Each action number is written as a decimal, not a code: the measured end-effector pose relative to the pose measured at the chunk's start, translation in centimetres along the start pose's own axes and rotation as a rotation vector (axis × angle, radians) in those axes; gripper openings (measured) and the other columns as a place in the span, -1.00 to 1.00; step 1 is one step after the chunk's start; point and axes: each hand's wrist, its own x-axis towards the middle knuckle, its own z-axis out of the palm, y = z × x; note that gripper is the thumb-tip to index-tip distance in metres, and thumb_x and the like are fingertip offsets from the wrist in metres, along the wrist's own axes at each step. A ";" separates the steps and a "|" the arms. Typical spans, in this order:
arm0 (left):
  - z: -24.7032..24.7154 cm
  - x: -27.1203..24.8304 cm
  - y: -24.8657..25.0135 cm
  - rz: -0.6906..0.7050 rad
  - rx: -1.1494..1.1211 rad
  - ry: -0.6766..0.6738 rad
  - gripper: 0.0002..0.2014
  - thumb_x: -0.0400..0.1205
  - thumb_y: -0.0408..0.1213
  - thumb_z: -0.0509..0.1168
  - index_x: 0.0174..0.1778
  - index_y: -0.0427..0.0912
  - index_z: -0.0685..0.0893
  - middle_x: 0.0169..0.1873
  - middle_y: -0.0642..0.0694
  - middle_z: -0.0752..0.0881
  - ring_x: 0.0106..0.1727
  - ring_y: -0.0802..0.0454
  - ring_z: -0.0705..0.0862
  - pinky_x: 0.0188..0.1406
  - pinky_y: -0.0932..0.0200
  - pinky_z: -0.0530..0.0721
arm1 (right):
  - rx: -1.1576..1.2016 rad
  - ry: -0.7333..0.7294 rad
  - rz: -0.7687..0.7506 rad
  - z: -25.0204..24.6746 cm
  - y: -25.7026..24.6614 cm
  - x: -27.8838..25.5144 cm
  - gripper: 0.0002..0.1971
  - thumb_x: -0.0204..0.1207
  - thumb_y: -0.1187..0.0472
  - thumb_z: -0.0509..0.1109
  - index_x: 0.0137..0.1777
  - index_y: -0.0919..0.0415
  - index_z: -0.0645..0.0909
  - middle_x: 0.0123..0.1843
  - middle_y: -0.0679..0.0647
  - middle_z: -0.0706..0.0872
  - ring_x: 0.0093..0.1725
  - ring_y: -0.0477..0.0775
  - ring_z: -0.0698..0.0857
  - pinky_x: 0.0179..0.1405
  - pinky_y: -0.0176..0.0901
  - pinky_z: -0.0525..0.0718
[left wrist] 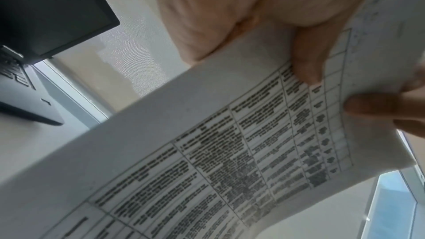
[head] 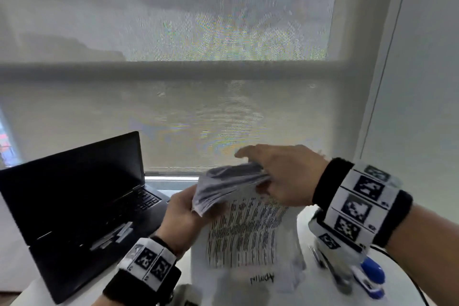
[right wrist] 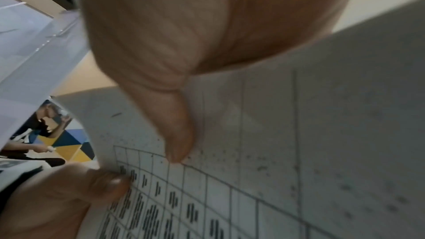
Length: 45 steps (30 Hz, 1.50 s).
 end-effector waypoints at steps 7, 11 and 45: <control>-0.4 0.0 -1.3 0.012 0.047 0.027 -0.78 0.36 -0.39 0.62 -0.18 -0.13 0.76 -0.32 0.09 0.83 -0.27 0.28 0.73 -0.22 0.35 0.69 | 0.002 0.246 -0.041 0.9 0.3 0.2 -0.69 0.46 0.24 0.34 0.14 -0.13 0.54 0.05 -0.17 0.68 0.07 -0.01 0.64 -0.18 -0.11 0.45; -2.4 -1.6 -4.0 -0.232 0.079 -0.017 -0.44 0.03 0.12 0.66 -0.18 -0.16 0.82 -0.30 -0.11 0.83 -0.32 -0.04 0.74 -0.24 0.00 0.75 | 0.159 0.453 0.131 -0.2 2.8 -0.7 -0.76 0.38 0.17 0.45 -0.02 -0.11 0.54 -0.20 -0.13 0.72 -0.15 0.05 0.69 -0.21 -0.09 0.60; -3.8 -2.7 -5.2 0.227 0.275 0.188 -0.27 0.24 -0.23 0.65 0.30 0.11 0.48 0.17 0.35 0.64 0.19 0.42 0.61 0.19 0.53 0.54 | 1.186 0.925 0.455 16.8 3.5 -9.1 0.02 0.21 0.29 0.59 0.57 -0.13 0.05 0.29 -0.14 0.44 0.11 -0.47 0.61 -0.07 -0.61 0.60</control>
